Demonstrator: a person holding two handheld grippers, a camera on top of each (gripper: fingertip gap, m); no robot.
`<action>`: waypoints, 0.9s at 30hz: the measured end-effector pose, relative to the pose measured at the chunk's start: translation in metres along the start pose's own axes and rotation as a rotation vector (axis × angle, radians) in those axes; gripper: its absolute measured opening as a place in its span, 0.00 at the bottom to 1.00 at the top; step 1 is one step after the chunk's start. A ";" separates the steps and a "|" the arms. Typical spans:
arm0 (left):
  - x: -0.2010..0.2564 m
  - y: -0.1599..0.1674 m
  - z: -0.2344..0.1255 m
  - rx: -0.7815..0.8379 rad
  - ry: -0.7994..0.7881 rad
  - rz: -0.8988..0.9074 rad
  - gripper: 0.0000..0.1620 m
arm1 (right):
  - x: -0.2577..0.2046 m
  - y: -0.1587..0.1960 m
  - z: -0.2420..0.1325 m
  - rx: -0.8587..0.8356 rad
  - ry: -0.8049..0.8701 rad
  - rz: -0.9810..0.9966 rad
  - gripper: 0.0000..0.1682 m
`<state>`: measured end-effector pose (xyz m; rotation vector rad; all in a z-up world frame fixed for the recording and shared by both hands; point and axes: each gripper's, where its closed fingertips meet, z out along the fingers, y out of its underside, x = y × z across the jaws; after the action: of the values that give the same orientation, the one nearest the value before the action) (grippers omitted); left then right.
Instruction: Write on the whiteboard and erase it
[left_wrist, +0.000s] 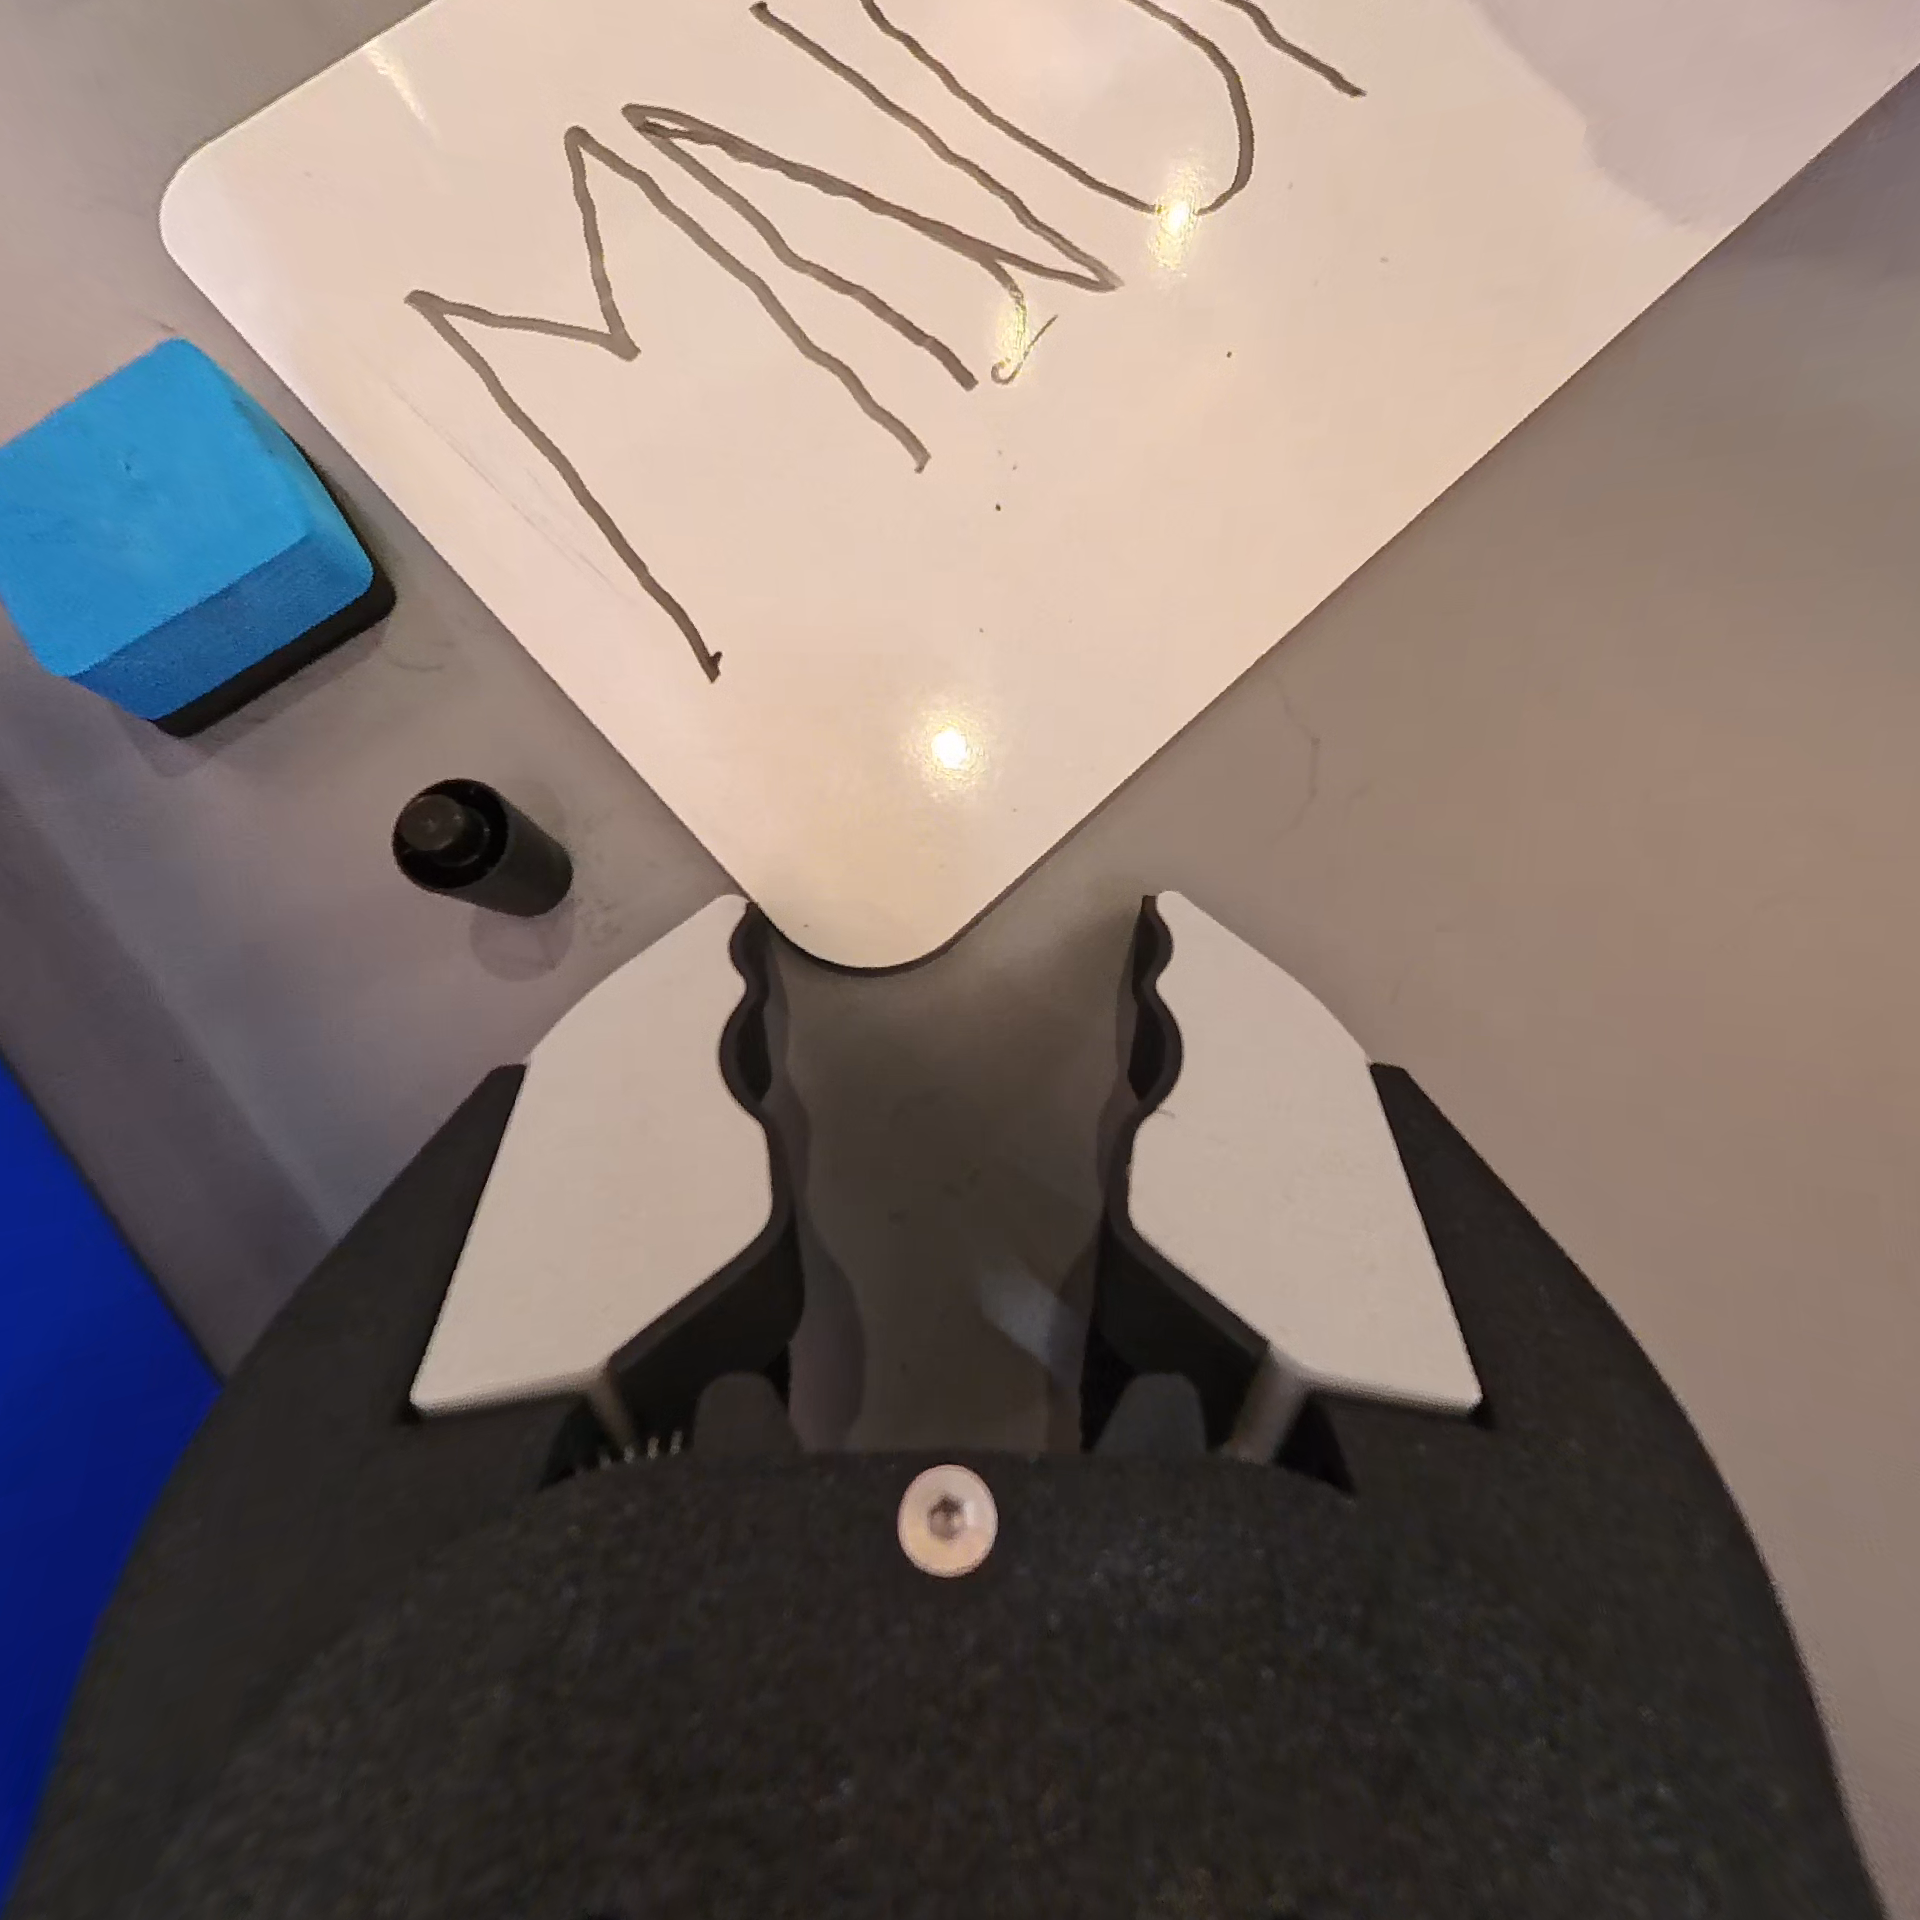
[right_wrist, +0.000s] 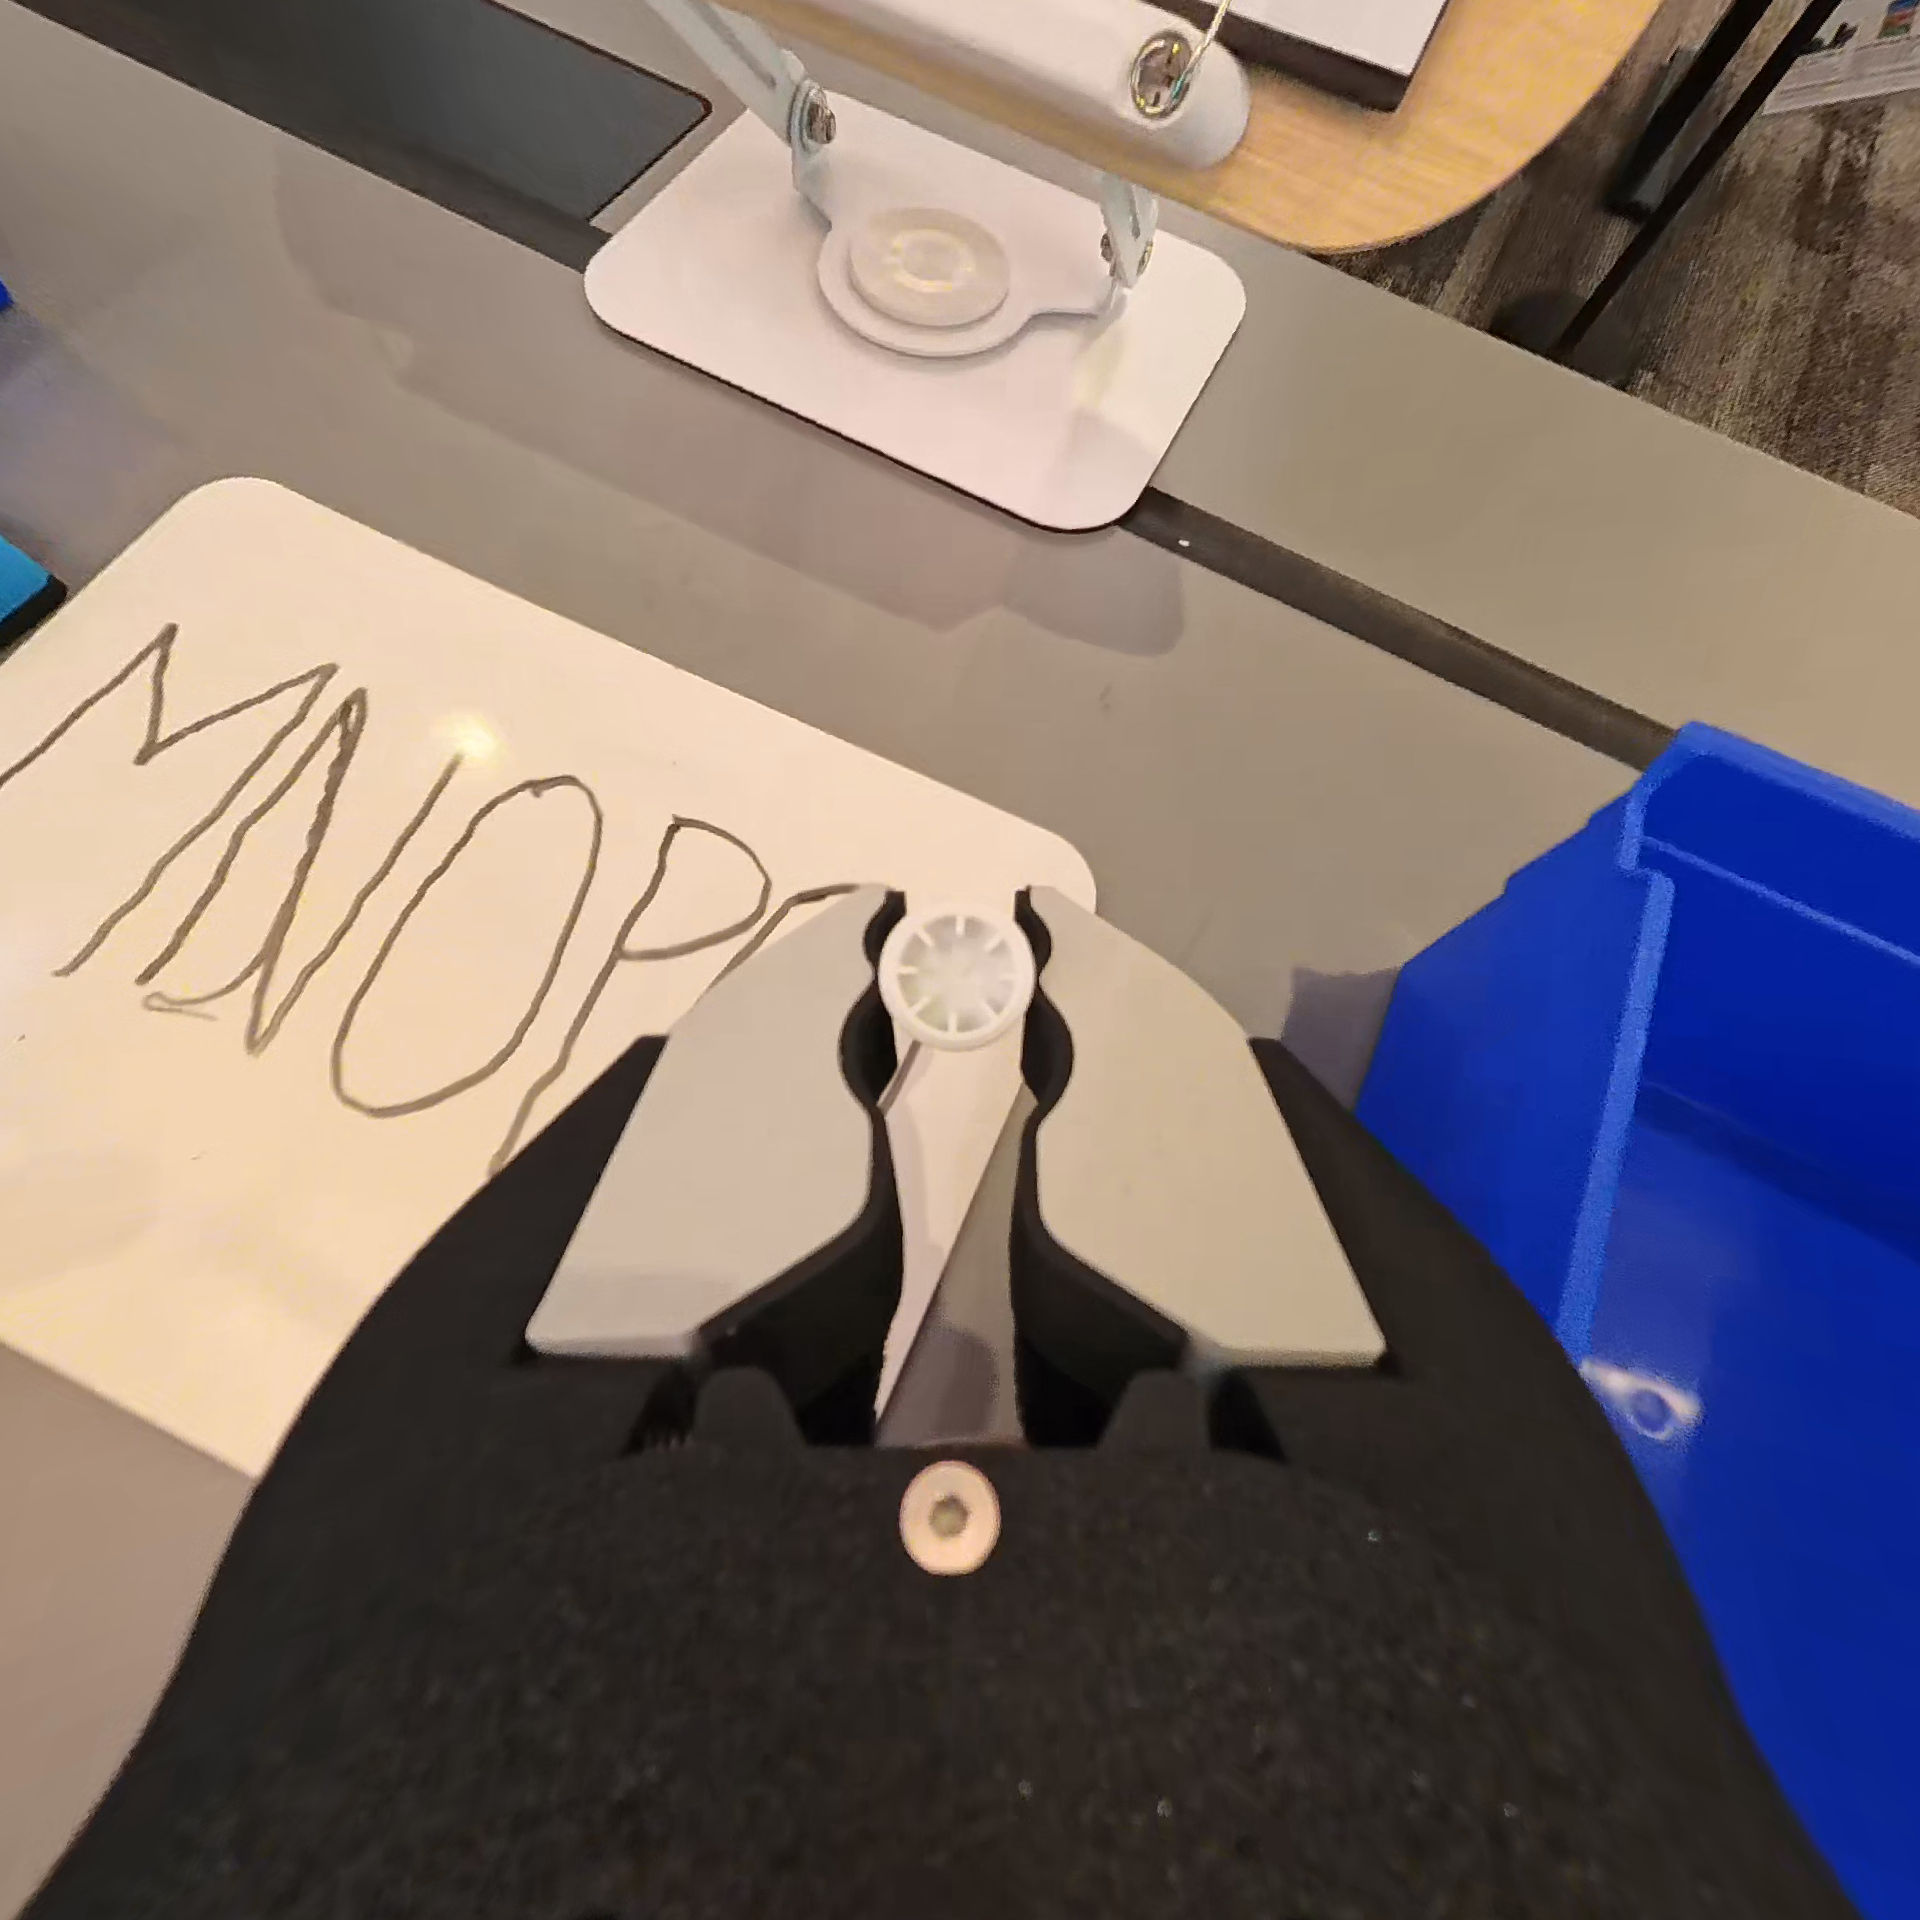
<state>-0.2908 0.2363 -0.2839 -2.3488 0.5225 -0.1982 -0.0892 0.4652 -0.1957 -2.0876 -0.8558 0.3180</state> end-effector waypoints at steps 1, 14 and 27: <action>0.000 0.000 0.000 0.000 0.000 0.000 0.42 | 0.001 -0.001 0.004 -0.003 -0.002 -0.001 0.12; 0.000 -0.001 0.001 0.004 -0.001 -0.002 0.42 | 0.006 -0.005 0.030 -0.047 -0.009 -0.042 0.12; 0.001 -0.001 0.000 0.002 -0.002 -0.003 0.42 | 0.021 0.002 0.024 -0.091 0.024 -0.006 0.12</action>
<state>-0.2899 0.2370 -0.2835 -2.3481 0.5182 -0.1973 -0.0849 0.4929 -0.2109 -2.1679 -0.8767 0.2550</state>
